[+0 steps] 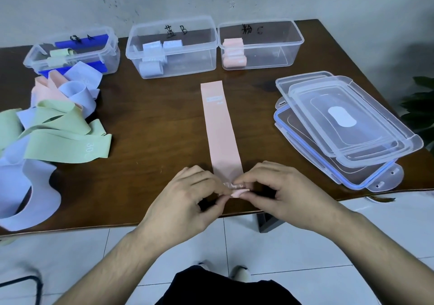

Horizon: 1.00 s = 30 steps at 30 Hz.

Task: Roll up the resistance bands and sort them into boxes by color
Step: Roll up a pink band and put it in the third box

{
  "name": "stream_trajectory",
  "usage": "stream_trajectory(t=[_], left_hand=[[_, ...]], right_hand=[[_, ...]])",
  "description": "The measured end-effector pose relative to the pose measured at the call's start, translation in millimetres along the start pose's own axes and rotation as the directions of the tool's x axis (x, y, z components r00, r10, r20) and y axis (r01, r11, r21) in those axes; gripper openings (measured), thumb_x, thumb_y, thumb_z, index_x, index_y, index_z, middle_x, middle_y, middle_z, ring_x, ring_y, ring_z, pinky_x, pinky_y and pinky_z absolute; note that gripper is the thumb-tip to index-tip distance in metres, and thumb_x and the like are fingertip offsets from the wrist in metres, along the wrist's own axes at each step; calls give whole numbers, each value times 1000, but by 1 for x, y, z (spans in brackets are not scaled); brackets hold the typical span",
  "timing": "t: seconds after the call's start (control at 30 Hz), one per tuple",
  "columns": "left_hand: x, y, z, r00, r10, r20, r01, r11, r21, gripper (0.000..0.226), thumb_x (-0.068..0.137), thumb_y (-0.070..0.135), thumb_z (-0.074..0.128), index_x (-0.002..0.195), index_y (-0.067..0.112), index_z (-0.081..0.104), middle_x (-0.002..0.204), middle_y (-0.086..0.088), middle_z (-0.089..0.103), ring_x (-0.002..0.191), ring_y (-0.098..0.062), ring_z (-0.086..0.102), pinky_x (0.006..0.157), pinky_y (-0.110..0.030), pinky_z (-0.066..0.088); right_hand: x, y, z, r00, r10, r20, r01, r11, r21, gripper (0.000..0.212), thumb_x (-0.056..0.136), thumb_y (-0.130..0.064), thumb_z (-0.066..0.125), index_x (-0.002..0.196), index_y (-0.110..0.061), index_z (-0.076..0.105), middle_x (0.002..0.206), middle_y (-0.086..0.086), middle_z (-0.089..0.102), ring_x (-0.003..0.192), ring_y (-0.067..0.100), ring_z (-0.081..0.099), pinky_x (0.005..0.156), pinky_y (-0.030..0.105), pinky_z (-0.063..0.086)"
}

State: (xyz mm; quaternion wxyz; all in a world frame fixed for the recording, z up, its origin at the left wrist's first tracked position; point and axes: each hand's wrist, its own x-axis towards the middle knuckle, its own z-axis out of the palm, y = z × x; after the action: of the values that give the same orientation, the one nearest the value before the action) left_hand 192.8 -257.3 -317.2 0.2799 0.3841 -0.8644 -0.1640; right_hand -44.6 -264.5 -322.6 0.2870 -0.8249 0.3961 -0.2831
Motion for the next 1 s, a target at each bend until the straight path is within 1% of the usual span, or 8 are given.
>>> stream_trajectory(t=[0.1, 0.17, 0.27, 0.5, 0.6, 0.77, 0.87, 1.0], left_hand=[[0, 0, 1, 1000, 1, 9, -1, 1000, 23, 10, 91, 26, 68, 97, 22, 74, 96, 15, 63, 84, -11, 57, 73, -33, 46], [1, -1, 2, 1000, -11, 1, 10, 998, 59, 13, 91, 28, 65, 98, 23, 75, 95, 14, 57, 82, -9, 54, 73, -29, 43], [1, -2, 4, 999, -25, -23, 27, 997, 77, 14, 91, 30, 64, 95, 24, 75, 95, 16, 54, 78, -10, 51, 70, -32, 43], [3, -1, 3, 999, -17, -40, 20, 997, 70, 14, 88, 36, 68, 91, 24, 74, 95, 16, 59, 79, -10, 52, 71, -31, 42], [2, -2, 5, 999, -35, -40, 37, 999, 40, 13, 90, 35, 68, 92, 24, 75, 96, 16, 59, 80, -10, 55, 73, -30, 43], [4, -4, 4, 996, -80, -31, 80, 997, -6, 14, 93, 34, 63, 97, 25, 73, 96, 21, 59, 81, 0, 50, 74, -28, 43], [6, -3, 3, 997, -72, -23, 72, 997, -12, 6, 94, 29, 65, 97, 26, 69, 93, 21, 57, 78, -1, 47, 71, -30, 43], [5, -2, 3, 996, -78, -39, 78, 997, -15, 8, 93, 28, 66, 96, 24, 72, 98, 20, 59, 82, 5, 48, 71, -31, 46]], right_hand=[[0, -2, 1, 1000, -9, -18, 8, 1000, -15, 14, 91, -21, 74, 105, -24, 75, 93, -14, 62, 92, 10, 60, 81, 20, 48], [0, -3, 2, 998, -29, -51, 27, 999, -35, 12, 92, -22, 72, 103, -22, 76, 96, -17, 60, 92, 3, 59, 81, 12, 44], [-3, -4, 5, 995, -66, -70, 58, 992, -112, 17, 93, -25, 67, 107, -21, 76, 98, -19, 53, 90, -6, 52, 80, 6, 37], [-3, -4, 7, 988, -150, -22, 136, 941, -311, 18, 99, -22, 62, 112, -15, 73, 102, -6, 57, 88, 11, 52, 84, 14, 42], [-2, -4, 8, 992, -117, -40, 104, 964, -245, 19, 99, -24, 60, 112, -16, 73, 104, -7, 59, 91, 9, 57, 85, 15, 45], [1, -7, 4, 1000, 14, -24, -16, 994, -105, 13, 98, -24, 63, 109, -26, 69, 102, -14, 60, 96, 5, 59, 82, 23, 50], [4, -6, 3, 999, 30, -15, -32, 991, -130, 11, 98, -24, 63, 105, -26, 71, 101, -15, 58, 90, 2, 56, 77, 14, 44], [5, -6, 5, 1000, 12, -3, -13, 981, -192, 14, 98, -27, 60, 105, -22, 71, 101, -14, 56, 86, -1, 51, 76, 8, 37]])
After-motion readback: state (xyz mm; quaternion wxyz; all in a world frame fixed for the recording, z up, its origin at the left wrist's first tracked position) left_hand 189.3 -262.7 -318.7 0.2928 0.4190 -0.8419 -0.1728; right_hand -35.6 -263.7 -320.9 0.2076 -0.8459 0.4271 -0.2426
